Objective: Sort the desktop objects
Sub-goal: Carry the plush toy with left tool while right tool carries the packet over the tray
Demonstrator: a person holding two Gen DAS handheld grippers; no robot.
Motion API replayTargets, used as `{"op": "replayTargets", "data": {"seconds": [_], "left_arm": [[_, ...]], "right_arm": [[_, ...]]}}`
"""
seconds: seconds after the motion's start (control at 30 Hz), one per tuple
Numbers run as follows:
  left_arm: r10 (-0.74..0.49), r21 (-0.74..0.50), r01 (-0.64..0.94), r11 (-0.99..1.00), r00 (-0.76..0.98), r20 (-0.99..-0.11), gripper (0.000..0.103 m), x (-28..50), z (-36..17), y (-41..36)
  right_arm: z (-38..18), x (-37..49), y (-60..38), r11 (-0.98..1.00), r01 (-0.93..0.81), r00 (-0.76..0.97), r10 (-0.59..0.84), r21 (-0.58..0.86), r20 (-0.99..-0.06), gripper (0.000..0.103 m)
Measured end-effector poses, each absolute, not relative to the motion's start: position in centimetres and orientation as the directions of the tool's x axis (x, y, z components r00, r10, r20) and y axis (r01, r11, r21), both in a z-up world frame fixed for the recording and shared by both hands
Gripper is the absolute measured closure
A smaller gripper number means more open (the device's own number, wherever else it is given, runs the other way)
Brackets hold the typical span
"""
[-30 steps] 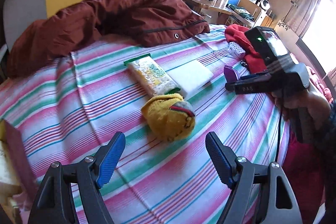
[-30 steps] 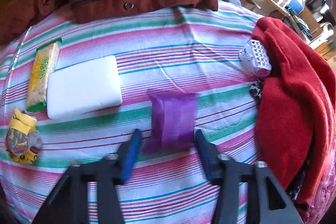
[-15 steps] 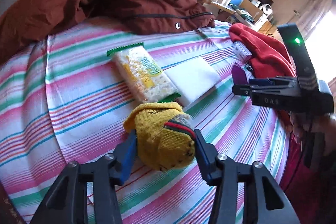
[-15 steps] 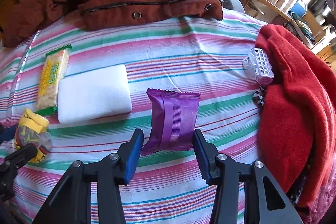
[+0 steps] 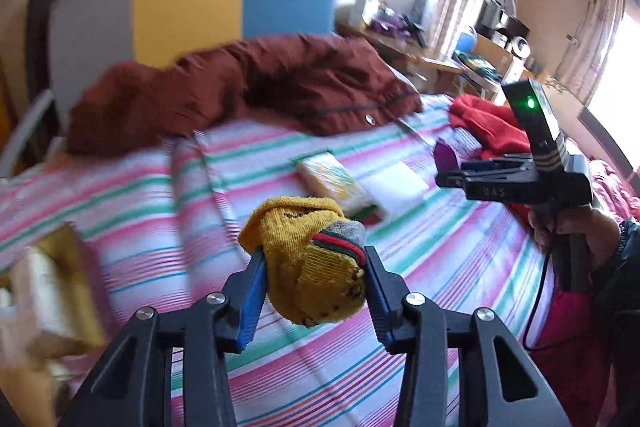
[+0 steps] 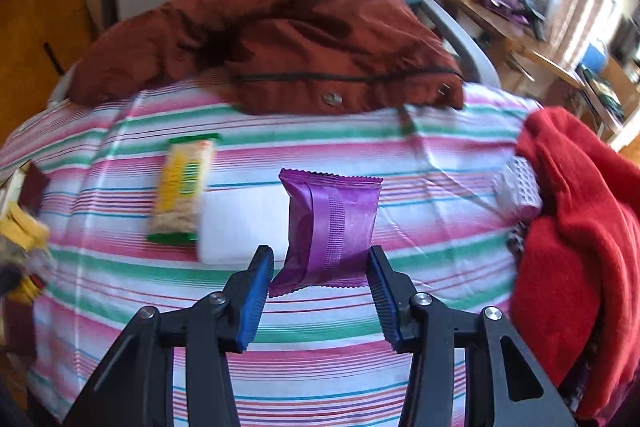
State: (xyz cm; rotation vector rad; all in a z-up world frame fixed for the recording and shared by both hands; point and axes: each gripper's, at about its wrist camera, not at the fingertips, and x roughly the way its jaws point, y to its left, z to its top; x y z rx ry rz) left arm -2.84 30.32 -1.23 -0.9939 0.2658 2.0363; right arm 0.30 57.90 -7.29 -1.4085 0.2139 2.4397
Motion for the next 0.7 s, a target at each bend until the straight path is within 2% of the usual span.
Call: {"op": "replayTargets", "data": {"seconds": [0.23, 0.47, 0.7], "left_arm": [[0.549, -0.072, -0.705, -0.705, -0.48, -0.684, 0.057, -2.7, 1.9, 24.4], [0.529, -0.096, -0.64, -0.762, -0.532, -0.661, 0.057, -2.3, 2.9, 18.5], [0.468, -0.092, -0.553, -0.828, -0.591, -0.657, 0.057, -2.0, 2.5, 12.9]], "right_arm": [[-5.0, -0.1, 52.8, -0.971, -0.239, -0.513, 0.114, 0.015, -0.851, 0.055], [-1.2, -1.5, 43.5, -0.996, -0.058, -0.588, -0.018, 0.064, -0.809, 0.055], [0.3, -2.3, 34.8, -0.989, 0.104, -0.618, -0.151, 0.11, -0.772, 0.055]]}}
